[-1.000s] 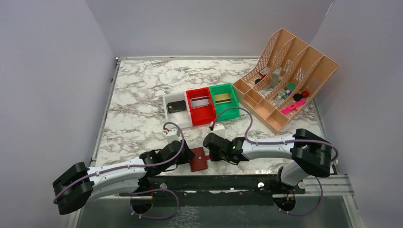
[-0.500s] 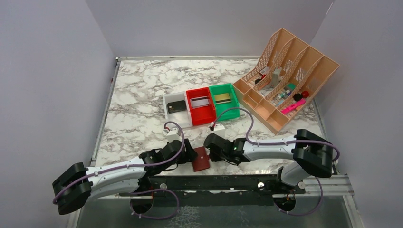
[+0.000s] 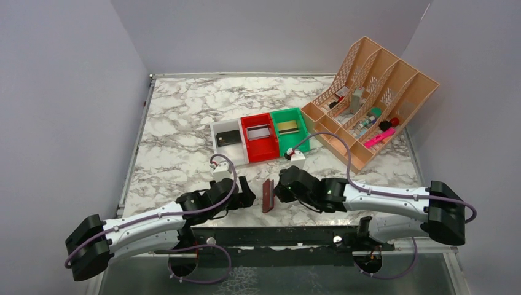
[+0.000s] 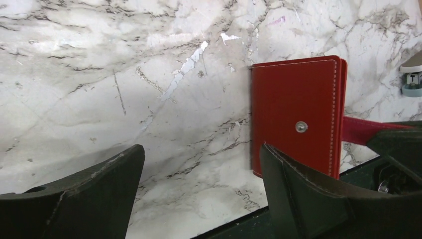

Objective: Take the credit cards out of the card holder

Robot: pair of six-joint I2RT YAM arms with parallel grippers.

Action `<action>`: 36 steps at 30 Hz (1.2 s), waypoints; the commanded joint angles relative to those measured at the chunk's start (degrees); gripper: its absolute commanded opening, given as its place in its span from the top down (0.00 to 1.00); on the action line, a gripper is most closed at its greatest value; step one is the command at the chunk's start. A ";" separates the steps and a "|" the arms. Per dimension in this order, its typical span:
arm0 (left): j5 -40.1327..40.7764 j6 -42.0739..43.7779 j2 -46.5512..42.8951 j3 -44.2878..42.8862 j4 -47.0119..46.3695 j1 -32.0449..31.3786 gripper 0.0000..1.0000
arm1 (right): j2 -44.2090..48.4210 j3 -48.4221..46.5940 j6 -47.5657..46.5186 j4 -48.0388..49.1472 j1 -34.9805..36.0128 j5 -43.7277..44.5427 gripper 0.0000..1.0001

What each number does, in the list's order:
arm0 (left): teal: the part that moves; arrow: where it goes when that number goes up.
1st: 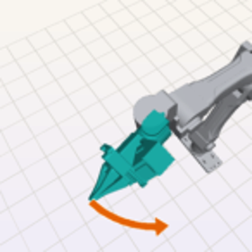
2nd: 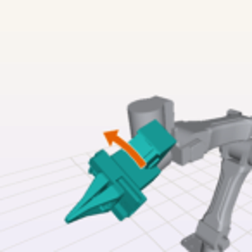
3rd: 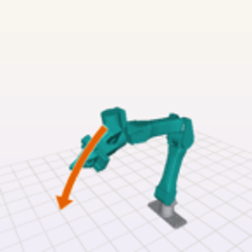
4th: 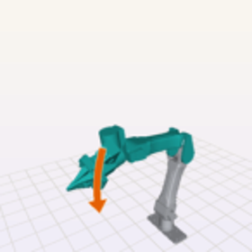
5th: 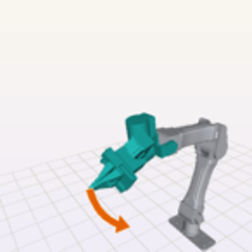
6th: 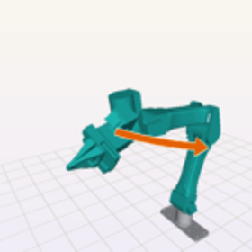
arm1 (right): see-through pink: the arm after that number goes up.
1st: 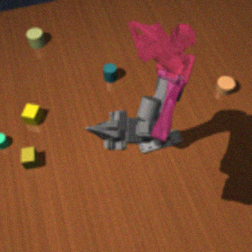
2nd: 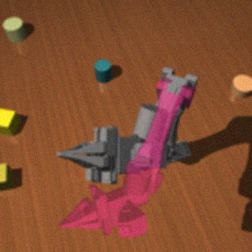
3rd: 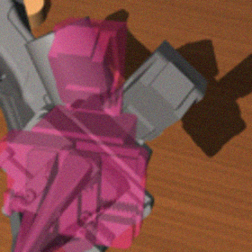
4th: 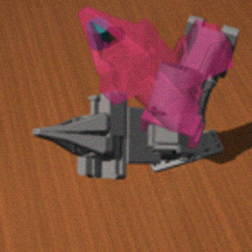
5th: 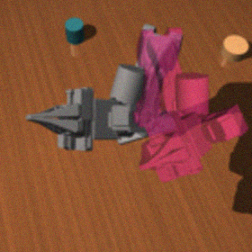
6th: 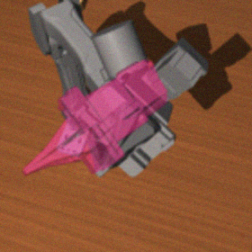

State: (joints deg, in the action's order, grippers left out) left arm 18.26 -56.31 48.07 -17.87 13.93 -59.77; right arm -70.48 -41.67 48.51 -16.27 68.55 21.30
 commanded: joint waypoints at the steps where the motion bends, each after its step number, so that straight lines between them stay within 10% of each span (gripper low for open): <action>1: 3.35 -0.65 -3.11 -1.62 3.68 -0.33 0.11 | 0.60 0.92 -2.25 8.01 0.09 -5.93 0.98; 22: 7.41 -2.58 -9.45 -3.92 12.05 -0.35 0.01 | -4.50 2.49 0.01 2.96 0.09 -0.11 0.95; 36: 4.01 9.85 2.46 -12.91 9.81 -0.35 0.04 | -2.89 7.14 13.80 -3.90 -1.43 10.46 0.92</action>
State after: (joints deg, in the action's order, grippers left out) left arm 23.55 -52.56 47.00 -27.86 25.85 -59.77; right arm -75.48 -36.75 54.70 -16.27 67.46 25.63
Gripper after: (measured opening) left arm 0.974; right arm 0.075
